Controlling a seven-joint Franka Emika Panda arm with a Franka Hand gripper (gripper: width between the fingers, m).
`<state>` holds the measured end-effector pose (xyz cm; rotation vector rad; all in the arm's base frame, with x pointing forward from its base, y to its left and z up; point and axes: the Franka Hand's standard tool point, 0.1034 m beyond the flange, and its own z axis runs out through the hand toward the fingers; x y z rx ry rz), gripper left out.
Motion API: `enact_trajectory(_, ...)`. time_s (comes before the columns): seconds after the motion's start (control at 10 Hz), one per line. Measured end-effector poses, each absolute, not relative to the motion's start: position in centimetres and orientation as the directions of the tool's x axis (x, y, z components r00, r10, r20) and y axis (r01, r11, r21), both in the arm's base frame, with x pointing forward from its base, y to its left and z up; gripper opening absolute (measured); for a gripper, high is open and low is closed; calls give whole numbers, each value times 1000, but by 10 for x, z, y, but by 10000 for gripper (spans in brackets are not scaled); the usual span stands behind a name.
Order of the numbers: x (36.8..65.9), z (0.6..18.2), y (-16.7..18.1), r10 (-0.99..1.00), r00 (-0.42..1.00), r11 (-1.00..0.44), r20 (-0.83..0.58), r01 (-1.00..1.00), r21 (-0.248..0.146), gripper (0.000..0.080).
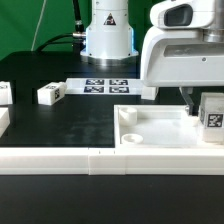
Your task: Assemble one leg
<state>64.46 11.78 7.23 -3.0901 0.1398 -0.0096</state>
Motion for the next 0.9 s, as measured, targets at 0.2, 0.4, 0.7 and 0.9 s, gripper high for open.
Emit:
enact_trajectory(0.2, 645, 72, 118, -91, 996, -995, 4, -90, -49, 289)
enact_trajectory(0.4, 645, 72, 118, -121, 993, -991, 2, -121, -49, 290)
enact_trajectory(0.7, 646, 71, 114, -461, 888, -886, -3, -460, -59, 290)
enact_trajectory(0.9, 645, 70, 113, -615, 788, -787, -16, -615, -51, 290)
